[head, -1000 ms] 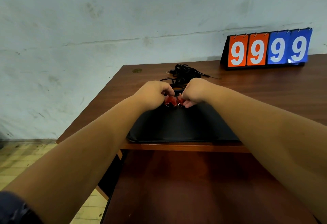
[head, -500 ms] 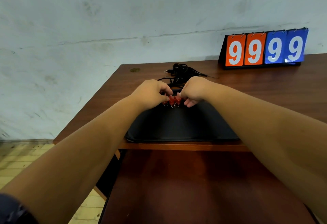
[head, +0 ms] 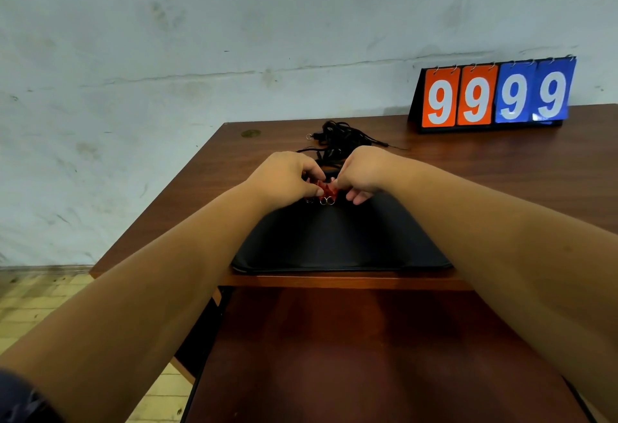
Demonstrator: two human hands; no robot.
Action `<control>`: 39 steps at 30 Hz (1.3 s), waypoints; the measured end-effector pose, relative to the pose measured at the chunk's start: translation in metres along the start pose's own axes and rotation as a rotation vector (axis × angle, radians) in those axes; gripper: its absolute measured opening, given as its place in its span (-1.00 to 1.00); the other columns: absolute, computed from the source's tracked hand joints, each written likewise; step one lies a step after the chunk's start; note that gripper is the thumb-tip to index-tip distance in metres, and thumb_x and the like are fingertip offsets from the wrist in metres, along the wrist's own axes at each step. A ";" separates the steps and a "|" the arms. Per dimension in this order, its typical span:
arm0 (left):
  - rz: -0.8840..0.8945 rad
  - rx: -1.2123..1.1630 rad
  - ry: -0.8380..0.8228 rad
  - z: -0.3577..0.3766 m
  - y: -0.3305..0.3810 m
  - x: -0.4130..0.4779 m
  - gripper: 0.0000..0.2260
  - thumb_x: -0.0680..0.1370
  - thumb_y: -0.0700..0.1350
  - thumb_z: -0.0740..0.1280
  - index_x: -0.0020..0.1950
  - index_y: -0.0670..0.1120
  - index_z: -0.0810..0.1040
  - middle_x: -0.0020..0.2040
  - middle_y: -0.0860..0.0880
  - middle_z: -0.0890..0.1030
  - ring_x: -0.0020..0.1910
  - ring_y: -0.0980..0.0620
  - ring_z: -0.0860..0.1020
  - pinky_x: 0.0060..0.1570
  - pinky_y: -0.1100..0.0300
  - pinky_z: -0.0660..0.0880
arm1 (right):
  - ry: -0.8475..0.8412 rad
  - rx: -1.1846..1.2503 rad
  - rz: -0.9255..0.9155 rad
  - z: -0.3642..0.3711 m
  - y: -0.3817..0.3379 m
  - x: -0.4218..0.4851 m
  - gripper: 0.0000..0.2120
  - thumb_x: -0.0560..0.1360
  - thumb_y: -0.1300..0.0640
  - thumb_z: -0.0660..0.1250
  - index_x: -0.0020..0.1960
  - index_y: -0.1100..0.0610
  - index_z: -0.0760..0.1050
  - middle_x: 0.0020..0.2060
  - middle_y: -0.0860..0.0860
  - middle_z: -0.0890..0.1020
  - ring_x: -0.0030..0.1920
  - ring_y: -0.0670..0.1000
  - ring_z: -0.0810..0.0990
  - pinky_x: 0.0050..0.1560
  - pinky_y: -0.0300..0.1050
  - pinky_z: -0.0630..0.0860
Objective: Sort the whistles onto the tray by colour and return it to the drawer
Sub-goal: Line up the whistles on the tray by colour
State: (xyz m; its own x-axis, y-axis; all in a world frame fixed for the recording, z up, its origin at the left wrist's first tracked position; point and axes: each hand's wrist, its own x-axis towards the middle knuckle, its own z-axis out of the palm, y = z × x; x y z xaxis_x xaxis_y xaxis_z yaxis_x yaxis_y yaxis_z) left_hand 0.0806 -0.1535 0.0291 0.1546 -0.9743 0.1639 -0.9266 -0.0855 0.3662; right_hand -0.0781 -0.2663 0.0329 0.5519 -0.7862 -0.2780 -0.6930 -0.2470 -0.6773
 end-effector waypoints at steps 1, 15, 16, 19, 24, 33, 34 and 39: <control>-0.014 -0.046 0.017 -0.002 -0.001 0.002 -0.75 0.54 0.03 0.57 0.21 0.09 0.74 0.06 0.14 0.67 0.03 0.12 0.62 -0.06 0.29 0.45 | 0.004 -0.009 -0.001 -0.002 0.000 -0.001 -0.75 0.65 0.13 0.46 0.25 0.26 0.64 0.05 0.24 0.75 -0.03 0.14 0.77 0.10 0.10 0.75; -0.088 -0.138 0.033 -0.036 -0.022 0.073 -0.86 0.67 -0.05 0.38 0.16 0.02 0.73 0.12 0.17 0.65 0.09 0.19 0.57 0.09 0.25 0.42 | 0.205 -0.083 -0.071 -0.055 0.008 0.042 -0.84 0.63 0.16 0.39 0.12 0.19 0.70 -0.03 0.21 0.77 -0.05 0.18 0.78 0.11 0.16 0.74; -0.093 -0.123 0.018 -0.036 -0.025 0.080 -0.85 0.67 -0.05 0.38 0.17 0.01 0.73 0.14 0.15 0.65 0.11 0.16 0.57 0.10 0.23 0.41 | 0.237 -0.099 -0.101 -0.058 0.011 0.048 -0.83 0.62 0.17 0.38 0.09 0.19 0.73 -0.04 0.18 0.78 -0.01 0.19 0.78 0.14 0.16 0.72; -0.115 -0.084 -0.034 -0.032 -0.034 0.105 -0.83 0.68 -0.07 0.35 0.20 0.01 0.72 0.20 0.11 0.65 0.17 0.09 0.57 0.13 0.18 0.42 | 0.289 -0.129 -0.182 -0.063 0.018 0.070 -0.83 0.61 0.20 0.38 0.02 0.11 0.76 0.01 0.03 0.76 0.01 0.05 0.72 0.21 0.05 0.67; -0.082 -0.047 -0.163 -0.012 -0.035 0.140 -0.79 0.65 -0.01 0.42 0.29 0.05 0.69 0.22 0.09 0.65 0.20 0.06 0.59 0.14 0.17 0.44 | 0.257 -0.170 -0.275 -0.057 0.021 0.104 -0.81 0.62 0.17 0.41 0.08 -0.07 0.76 0.07 -0.10 0.70 0.10 -0.07 0.63 0.14 -0.15 0.54; -0.073 -0.026 -0.257 0.010 -0.041 0.166 -0.72 0.61 -0.07 0.45 0.32 0.01 0.66 0.14 -0.07 0.69 0.10 -0.08 0.64 0.10 0.05 0.54 | 0.254 -0.255 -0.353 -0.044 0.024 0.144 -0.83 0.60 0.17 0.46 0.12 -0.07 0.65 -0.02 -0.06 0.65 0.05 0.02 0.63 -0.08 -0.18 0.44; -0.060 -0.025 -0.261 0.011 -0.043 0.166 -0.75 0.61 -0.11 0.43 0.29 0.00 0.66 0.12 -0.10 0.68 0.06 -0.10 0.63 0.00 0.09 0.51 | 0.237 -0.261 -0.360 -0.045 0.024 0.144 -0.81 0.59 0.17 0.47 0.16 -0.06 0.65 -0.02 -0.05 0.65 0.02 0.02 0.62 -0.14 -0.22 0.44; -0.070 -0.020 -0.308 0.014 -0.053 0.167 -0.84 0.65 -0.14 0.39 -0.07 0.12 0.57 -0.09 0.02 0.57 -0.07 -0.02 0.52 -0.14 0.13 0.42 | 0.177 -0.355 -0.401 -0.047 0.022 0.146 -0.70 0.57 0.19 0.50 0.24 -0.10 0.62 -0.11 -0.08 0.64 -0.04 -0.02 0.60 -0.06 -0.12 0.50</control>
State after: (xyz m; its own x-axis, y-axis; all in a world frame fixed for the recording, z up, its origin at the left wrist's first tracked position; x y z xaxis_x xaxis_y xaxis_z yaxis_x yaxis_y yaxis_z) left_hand 0.1504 -0.3147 0.0248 0.1041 -0.9837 -0.1464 -0.9099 -0.1537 0.3854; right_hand -0.0344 -0.4127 0.0093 0.7388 -0.6674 0.0932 -0.5759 -0.6971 -0.4270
